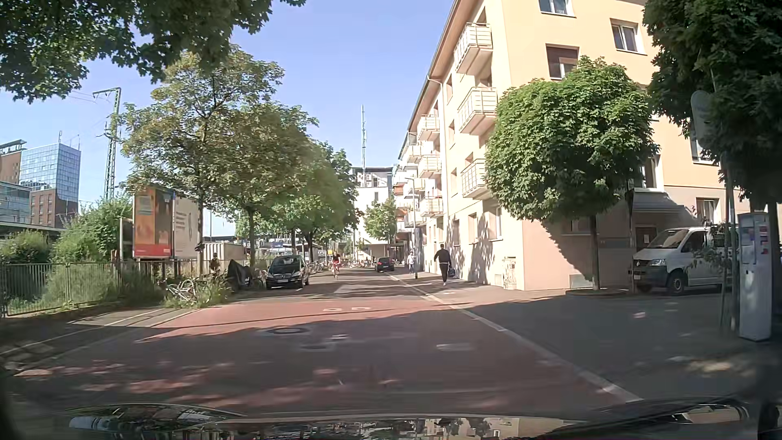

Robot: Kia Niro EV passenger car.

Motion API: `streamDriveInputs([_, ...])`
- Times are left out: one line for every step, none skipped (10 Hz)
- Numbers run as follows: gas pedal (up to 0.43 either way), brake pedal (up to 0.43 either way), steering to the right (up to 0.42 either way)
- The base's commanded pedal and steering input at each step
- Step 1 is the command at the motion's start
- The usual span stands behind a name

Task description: Follow the waypoints while adhering to traffic rules and regulations

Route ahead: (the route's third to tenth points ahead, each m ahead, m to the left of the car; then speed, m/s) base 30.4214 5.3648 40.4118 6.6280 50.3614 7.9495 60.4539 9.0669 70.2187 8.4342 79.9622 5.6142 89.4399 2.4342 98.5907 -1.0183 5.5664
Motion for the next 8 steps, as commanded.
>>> streamDriveInputs([0.028,0.0,0.063])
streamDriveInputs([0.028,0.0,0.057])
streamDriveInputs([0.039,0.0,0.046])
streamDriveInputs([0.047,0.0,0.032])
streamDriveInputs([0.047,0.0,0.021])
streamDriveInputs([0.059,0.0,0.007])
streamDriveInputs([0.067,0.0,-0.006])
streamDriveInputs([0.079,0.0,-0.019])
